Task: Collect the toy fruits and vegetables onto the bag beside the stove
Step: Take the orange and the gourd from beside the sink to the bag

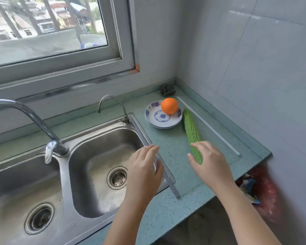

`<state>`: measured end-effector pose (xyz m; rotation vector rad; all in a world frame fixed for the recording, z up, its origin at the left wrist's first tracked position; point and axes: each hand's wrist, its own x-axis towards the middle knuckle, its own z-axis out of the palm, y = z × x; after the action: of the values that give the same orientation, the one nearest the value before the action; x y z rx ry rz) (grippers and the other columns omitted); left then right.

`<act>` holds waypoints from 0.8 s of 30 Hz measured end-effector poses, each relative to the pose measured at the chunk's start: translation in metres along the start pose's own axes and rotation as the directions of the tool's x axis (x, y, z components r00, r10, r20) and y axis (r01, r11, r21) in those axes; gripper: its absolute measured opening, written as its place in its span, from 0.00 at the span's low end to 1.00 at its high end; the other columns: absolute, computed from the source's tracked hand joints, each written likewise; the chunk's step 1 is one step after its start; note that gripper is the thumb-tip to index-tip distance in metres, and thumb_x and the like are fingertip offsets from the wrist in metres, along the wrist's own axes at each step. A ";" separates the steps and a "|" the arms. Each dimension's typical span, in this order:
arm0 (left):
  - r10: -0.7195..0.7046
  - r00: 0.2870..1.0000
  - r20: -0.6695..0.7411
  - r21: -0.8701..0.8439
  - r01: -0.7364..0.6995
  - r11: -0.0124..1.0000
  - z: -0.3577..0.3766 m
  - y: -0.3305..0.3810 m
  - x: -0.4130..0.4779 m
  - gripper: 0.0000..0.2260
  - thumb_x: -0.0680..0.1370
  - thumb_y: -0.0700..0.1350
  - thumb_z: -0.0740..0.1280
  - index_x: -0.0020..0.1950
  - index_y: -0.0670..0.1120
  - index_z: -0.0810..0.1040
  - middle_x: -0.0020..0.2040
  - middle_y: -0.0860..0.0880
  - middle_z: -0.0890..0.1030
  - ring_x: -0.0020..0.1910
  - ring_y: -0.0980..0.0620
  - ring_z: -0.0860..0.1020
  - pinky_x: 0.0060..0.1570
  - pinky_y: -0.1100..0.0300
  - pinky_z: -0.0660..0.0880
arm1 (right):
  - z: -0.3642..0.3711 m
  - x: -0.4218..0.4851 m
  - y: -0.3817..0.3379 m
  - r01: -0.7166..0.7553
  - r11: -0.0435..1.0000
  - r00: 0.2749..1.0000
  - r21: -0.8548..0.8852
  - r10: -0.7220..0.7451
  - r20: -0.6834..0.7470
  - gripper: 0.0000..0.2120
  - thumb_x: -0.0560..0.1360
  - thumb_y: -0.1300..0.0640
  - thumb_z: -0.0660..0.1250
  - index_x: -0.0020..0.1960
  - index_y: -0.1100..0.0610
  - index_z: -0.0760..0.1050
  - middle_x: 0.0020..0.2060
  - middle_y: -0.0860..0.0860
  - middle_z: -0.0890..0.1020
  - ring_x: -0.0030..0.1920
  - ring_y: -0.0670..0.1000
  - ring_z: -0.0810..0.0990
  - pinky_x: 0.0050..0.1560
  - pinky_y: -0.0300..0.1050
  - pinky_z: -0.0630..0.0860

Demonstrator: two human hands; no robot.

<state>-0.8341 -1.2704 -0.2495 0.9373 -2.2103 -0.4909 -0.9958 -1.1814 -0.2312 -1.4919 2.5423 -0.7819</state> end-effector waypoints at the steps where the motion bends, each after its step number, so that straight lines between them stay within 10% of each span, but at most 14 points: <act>1: -0.004 1.000 0.013 0.002 0.004 1.000 0.005 -0.003 0.013 0.14 0.71 0.43 0.62 0.55 0.42 0.78 0.53 0.47 0.81 0.53 0.48 0.76 0.56 0.59 0.67 | 0.003 0.012 0.003 0.000 1.000 1.000 0.005 0.000 -0.003 0.16 0.74 0.55 0.65 0.60 0.60 0.74 0.56 0.55 0.78 0.57 0.55 0.74 0.56 0.50 0.70; 13: -0.124 0.983 0.138 -0.109 0.139 0.984 0.099 -0.028 0.156 0.12 0.73 0.40 0.62 0.54 0.42 0.77 0.55 0.48 0.79 0.55 0.53 0.72 0.53 0.65 0.65 | 0.031 0.131 0.072 -0.171 0.983 0.984 0.070 0.166 0.071 0.17 0.74 0.54 0.65 0.61 0.58 0.73 0.57 0.53 0.76 0.57 0.55 0.74 0.56 0.49 0.70; 24: -0.201 0.952 0.229 -0.032 0.213 0.976 0.171 -0.060 0.223 0.18 0.73 0.39 0.68 0.63 0.42 0.73 0.67 0.42 0.71 0.65 0.41 0.68 0.59 0.48 0.67 | 0.082 0.181 0.106 -0.240 0.968 0.959 0.068 0.226 0.173 0.22 0.73 0.51 0.65 0.65 0.56 0.68 0.59 0.52 0.74 0.57 0.53 0.74 0.52 0.47 0.74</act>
<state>-1.0407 -1.4623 -0.3054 1.1385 -2.2941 -0.7878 -1.1463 -1.3224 -0.3208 -1.1507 2.4659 -0.6967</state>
